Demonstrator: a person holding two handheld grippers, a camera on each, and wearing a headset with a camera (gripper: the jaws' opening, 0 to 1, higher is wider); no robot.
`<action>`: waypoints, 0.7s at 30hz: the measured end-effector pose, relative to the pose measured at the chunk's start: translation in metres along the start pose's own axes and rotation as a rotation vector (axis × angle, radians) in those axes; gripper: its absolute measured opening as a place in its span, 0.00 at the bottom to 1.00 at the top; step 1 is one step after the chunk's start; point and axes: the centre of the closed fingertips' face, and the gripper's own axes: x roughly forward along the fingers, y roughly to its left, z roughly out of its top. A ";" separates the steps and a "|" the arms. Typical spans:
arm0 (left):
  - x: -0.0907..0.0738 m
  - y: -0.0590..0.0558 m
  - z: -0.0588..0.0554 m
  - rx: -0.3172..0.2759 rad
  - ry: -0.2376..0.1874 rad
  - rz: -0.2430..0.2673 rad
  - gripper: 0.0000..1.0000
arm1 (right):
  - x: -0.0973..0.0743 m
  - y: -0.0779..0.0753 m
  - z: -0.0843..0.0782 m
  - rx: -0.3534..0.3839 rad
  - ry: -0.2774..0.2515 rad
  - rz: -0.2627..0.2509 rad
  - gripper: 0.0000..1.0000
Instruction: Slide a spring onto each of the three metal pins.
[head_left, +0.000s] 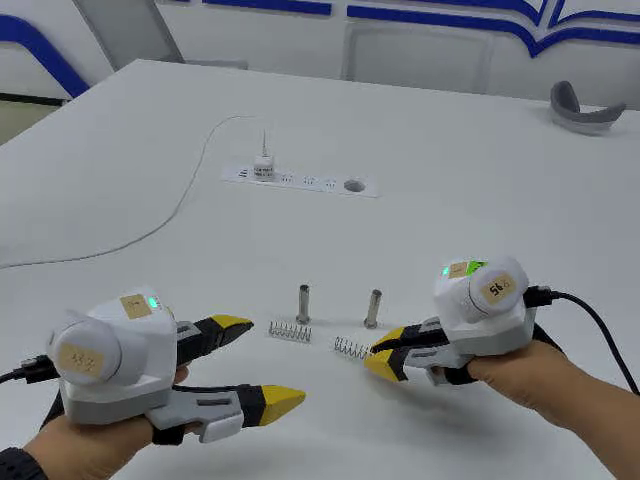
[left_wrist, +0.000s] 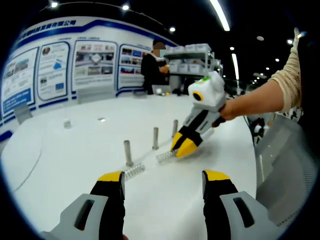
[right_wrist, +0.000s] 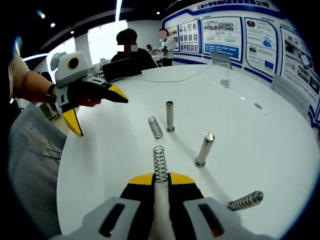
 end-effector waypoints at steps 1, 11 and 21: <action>0.001 -0.001 0.000 0.001 0.000 -0.004 0.63 | -0.001 0.001 0.001 -0.007 0.000 0.002 0.11; 0.009 -0.009 0.001 0.035 0.013 -0.039 0.57 | -0.014 0.020 0.017 -0.077 0.000 0.064 0.11; 0.013 -0.016 0.001 0.068 0.022 -0.069 0.51 | -0.018 0.044 0.028 -0.150 0.024 0.141 0.11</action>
